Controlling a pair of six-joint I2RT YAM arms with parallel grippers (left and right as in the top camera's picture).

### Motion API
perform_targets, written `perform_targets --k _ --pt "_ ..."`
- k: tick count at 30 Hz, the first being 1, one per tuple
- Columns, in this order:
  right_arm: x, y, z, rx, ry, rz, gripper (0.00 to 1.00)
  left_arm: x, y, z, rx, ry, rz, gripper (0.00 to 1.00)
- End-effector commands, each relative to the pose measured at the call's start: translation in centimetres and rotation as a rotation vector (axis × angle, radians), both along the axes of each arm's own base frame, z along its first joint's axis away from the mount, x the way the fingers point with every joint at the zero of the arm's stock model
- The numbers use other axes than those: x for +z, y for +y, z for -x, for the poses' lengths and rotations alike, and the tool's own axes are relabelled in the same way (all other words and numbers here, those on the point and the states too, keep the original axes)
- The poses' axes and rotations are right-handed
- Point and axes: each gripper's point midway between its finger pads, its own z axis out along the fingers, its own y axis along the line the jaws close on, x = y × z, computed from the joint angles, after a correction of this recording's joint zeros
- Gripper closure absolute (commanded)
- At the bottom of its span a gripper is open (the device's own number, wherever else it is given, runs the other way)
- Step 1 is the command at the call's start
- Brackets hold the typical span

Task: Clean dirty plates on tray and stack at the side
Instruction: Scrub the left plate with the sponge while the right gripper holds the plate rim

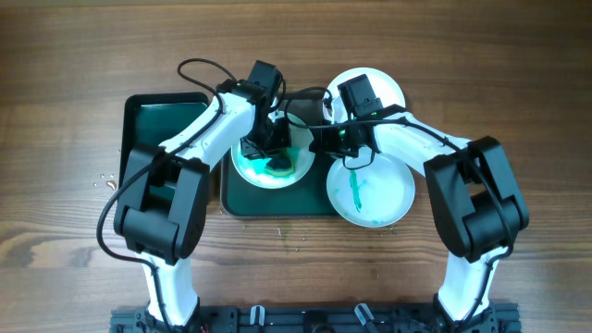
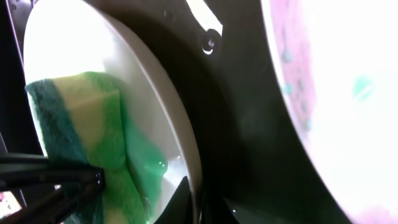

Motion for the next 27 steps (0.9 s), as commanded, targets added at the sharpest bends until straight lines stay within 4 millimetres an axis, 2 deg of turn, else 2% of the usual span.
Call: perform_targets --k 1,5,11,15,20,27 --pt "-1.8 0.1 0.6 -0.025 0.054 0.022 0.96 -0.4 -0.7 0.4 -0.006 0.026 0.033 0.96" --pt "-2.3 -0.8 1.4 -0.026 0.089 0.062 0.96 -0.3 0.2 -0.1 -0.046 0.003 -0.001 0.96" --pt "-1.9 -3.3 1.5 -0.045 0.061 0.198 0.96 0.0 3.2 -1.0 -0.066 -0.024 -0.111 0.96" --pt "-1.5 -4.1 1.9 -0.022 0.045 0.242 0.96 0.5 3.5 -1.9 -0.171 -0.068 -0.109 0.96" --pt "-2.1 -5.8 2.6 -0.002 0.056 0.338 0.96 0.5 3.7 -2.2 -0.315 -0.107 -0.125 0.96" --pt "-2.2 -5.9 2.9 0.046 0.044 0.348 0.96 0.4 3.2 -3.4 -0.317 -0.166 -0.124 0.96"
